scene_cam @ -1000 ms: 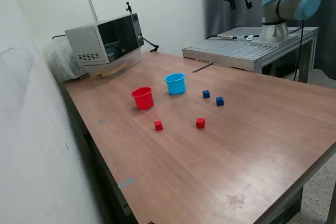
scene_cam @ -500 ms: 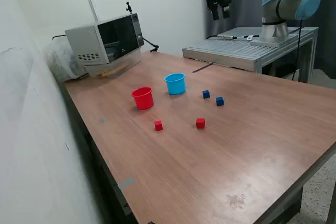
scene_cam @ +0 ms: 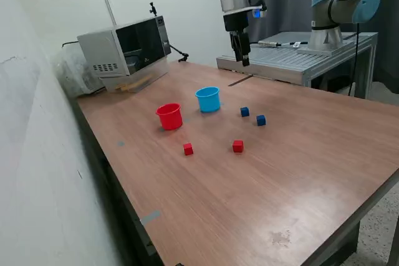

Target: Place red objects in the red bin, and blue objects in the blue bin.

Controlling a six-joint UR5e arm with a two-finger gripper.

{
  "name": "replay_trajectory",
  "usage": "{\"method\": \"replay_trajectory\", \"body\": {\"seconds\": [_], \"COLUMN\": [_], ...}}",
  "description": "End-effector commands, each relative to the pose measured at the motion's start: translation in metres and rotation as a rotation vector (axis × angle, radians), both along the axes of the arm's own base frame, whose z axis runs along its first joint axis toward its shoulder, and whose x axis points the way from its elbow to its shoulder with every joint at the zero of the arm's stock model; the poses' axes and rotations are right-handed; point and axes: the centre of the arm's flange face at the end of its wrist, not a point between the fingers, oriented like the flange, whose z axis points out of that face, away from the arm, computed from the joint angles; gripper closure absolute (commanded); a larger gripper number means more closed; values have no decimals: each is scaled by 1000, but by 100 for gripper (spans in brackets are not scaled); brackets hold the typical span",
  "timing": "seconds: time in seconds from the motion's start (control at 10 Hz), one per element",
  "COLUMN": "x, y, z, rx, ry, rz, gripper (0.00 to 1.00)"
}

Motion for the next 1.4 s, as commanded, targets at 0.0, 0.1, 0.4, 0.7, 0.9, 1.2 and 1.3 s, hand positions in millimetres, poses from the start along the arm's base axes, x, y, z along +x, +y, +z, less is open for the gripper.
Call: {"method": "replay_trajectory", "body": {"seconds": [0.0, 0.1, 0.4, 0.7, 0.9, 1.2, 1.3], "x": [-14, -16, -21, -23, -25, -30, -32], "y": [1, 0, -14, -37, -35, -27, -25], "z": [-55, -69, -98, -136, -145, -143, -143], "rx": [4, 2, 4, 9, 9, 11, 22], "ry": [-45, -56, -71, -103, -113, -105, -102], "rz": [2, 3, 29, 68, 65, 50, 35], "gripper": [0, 0, 0, 0, 0, 0, 0]}}
